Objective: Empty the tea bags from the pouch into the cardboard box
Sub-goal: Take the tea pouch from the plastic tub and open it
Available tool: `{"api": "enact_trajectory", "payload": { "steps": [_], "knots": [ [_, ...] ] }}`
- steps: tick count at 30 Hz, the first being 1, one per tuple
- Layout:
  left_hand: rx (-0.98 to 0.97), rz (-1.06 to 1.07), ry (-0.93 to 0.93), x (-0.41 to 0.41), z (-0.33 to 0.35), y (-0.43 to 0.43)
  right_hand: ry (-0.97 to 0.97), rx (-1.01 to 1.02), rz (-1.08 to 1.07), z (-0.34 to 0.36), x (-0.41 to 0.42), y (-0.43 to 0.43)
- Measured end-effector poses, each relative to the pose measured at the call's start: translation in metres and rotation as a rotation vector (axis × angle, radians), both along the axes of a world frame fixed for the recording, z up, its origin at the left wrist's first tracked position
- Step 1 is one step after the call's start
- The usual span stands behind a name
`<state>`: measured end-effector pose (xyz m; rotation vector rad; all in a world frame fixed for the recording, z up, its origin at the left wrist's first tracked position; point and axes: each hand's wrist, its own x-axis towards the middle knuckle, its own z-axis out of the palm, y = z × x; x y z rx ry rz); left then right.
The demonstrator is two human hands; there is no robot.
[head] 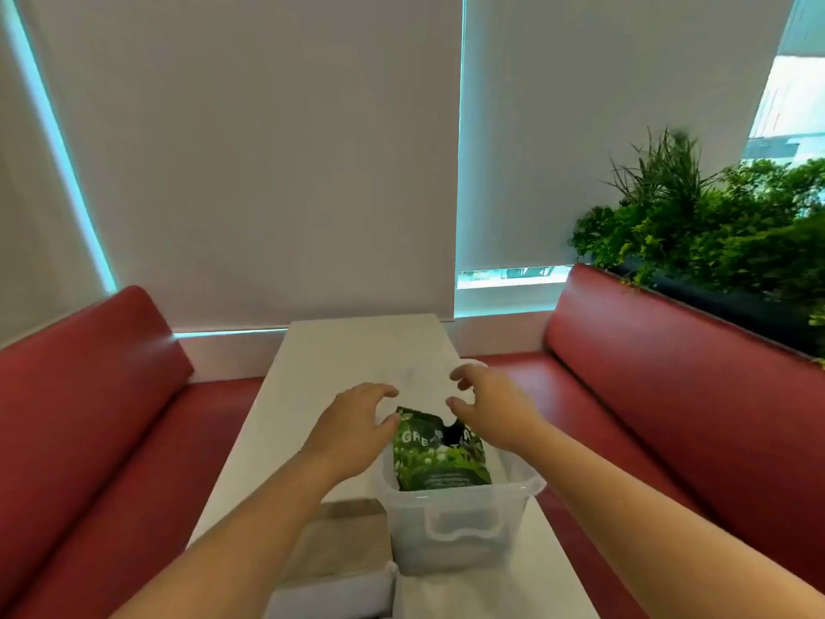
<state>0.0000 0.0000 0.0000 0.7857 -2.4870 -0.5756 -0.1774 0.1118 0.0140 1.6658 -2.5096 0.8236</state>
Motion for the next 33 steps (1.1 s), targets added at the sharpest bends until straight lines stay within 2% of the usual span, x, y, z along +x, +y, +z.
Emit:
{"api": "enact_trajectory", "payload": {
  "steps": [5, 12, 26, 29, 33],
  "knots": [
    [0.09, 0.07, -0.201, -0.037, -0.047, -0.019, -0.05, 0.282, -0.034, -0.047, -0.032, -0.028],
    [0.085, 0.119, -0.334, -0.059, -0.087, -0.033, 0.049, 0.538, -0.012, -0.092, -0.063, -0.08],
    [0.046, 0.143, -0.297, -0.058, -0.093, -0.03, 0.057, 0.792, 0.088, -0.151, -0.1, -0.147],
    [0.049, 0.143, -0.299, -0.059, -0.093, -0.03, 0.127, 0.873, 0.114, -0.156, -0.101, -0.153],
    [0.048, 0.145, -0.316, -0.059, -0.093, -0.031, 0.285, 0.886, 0.142, -0.148, -0.096, -0.156]
  ]
}}
